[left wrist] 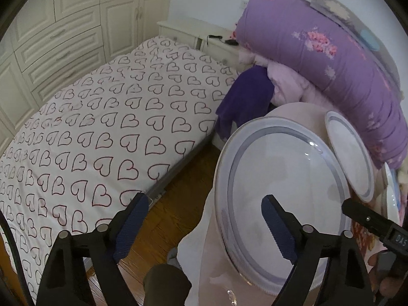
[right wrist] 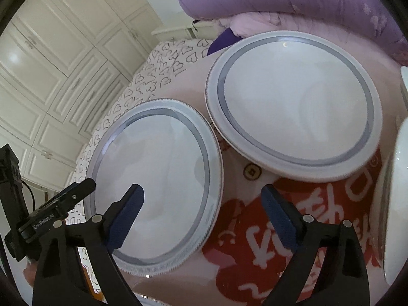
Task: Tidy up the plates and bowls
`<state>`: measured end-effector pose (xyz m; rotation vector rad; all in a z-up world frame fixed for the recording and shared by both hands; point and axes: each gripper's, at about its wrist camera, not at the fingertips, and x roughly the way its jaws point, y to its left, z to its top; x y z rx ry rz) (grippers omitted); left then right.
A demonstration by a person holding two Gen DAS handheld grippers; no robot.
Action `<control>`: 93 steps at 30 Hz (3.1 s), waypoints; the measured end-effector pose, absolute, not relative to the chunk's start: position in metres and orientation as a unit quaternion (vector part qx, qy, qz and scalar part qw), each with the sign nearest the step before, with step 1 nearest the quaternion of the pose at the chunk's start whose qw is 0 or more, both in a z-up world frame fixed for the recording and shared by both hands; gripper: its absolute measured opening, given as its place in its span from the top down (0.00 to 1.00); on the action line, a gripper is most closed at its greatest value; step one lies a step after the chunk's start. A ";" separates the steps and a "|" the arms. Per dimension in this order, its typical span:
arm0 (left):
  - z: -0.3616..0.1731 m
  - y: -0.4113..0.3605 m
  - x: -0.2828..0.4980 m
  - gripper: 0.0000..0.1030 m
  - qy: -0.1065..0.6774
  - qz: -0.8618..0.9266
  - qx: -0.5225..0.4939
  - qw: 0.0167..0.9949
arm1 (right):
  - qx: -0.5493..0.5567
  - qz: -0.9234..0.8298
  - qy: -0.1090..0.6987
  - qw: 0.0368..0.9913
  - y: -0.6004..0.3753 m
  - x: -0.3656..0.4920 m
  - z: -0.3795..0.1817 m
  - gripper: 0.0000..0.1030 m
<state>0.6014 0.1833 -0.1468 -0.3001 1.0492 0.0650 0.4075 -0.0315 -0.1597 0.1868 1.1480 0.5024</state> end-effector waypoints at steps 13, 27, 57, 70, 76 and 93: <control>-0.167 0.184 0.618 0.77 0.508 -0.013 -0.152 0.848 | 0.069 0.231 0.538 0.807 -0.016 0.422 -0.168 0.49; -0.167 0.182 0.602 0.63 0.516 -0.003 -0.139 0.845 | 0.071 0.232 0.547 0.801 -0.024 0.420 -0.171 0.76; -0.148 0.177 0.563 0.74 0.495 0.015 -0.151 0.856 | 0.060 0.241 0.536 0.807 -0.013 0.398 -0.160 0.80; -0.127 0.174 0.537 0.74 0.472 0.015 -0.148 0.869 | 0.063 0.252 0.523 0.812 -0.020 0.381 -0.150 0.80; -0.122 0.173 0.521 0.74 0.469 0.013 -0.148 0.871 | 0.068 0.254 0.518 0.814 -0.027 0.373 -0.149 0.80; -0.116 0.151 0.503 0.74 0.469 -0.001 -0.136 0.873 | 0.059 0.246 0.497 0.830 -0.044 0.359 -0.139 0.80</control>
